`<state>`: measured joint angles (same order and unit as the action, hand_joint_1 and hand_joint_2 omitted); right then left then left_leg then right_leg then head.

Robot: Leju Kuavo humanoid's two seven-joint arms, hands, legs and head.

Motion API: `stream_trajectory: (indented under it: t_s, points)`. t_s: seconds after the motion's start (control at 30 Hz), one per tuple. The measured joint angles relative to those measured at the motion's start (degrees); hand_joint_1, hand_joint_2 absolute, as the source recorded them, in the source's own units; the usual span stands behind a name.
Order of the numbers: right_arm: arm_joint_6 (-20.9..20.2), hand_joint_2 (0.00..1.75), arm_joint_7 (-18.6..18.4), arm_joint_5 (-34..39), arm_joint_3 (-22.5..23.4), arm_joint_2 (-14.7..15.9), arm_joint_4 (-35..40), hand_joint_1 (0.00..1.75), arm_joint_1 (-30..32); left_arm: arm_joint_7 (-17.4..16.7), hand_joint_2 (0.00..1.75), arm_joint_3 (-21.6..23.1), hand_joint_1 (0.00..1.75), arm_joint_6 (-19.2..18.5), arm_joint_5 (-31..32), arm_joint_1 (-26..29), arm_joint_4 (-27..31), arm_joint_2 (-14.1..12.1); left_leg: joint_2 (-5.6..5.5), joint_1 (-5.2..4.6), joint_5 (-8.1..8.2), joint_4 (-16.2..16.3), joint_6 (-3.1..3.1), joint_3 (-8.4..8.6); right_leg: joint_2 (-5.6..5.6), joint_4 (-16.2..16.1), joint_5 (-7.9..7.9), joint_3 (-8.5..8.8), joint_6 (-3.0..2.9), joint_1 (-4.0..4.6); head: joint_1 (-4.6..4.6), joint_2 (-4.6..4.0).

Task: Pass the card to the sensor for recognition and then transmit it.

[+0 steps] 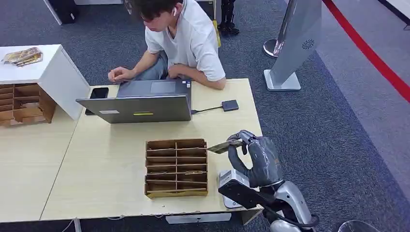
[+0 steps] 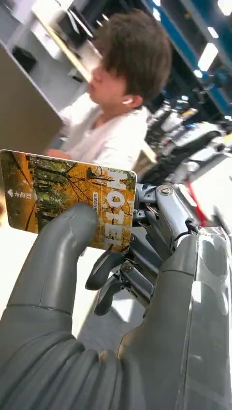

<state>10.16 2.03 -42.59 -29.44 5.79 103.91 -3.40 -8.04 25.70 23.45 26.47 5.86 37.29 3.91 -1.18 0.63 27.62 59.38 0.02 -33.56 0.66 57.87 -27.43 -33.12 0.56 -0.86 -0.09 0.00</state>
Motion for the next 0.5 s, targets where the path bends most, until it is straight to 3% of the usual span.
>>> stream_trajectory:
  t_s: [0.17, 0.5]
  points:
    - [-3.04, 1.75, 0.79, 4.2, 0.17, 0.13, -0.04, 1.75, 0.68, 0.96, 0.0, -1.11, 0.0, 0.2, 0.5, -0.01, -0.02, 0.41, 0.0, 0.0, 0.0, 0.0, 0.0, -0.01, 0.0, 0.0, 0.0, 0.0, 0.0, 0.0, 0.0, 0.0]
    - [-8.33, 1.75, -4.57, 9.11, -0.22, 0.98, -3.32, 1.75, 0.77, 1.77, 0.0, -2.97, 0.0, 1.16, 0.94, -0.01, -0.28, 1.27, 0.0, 0.0, 0.0, 0.0, 0.0, -0.02, 0.0, 0.0, 0.0, 0.0, 0.0, 0.0, 0.0, 0.0]
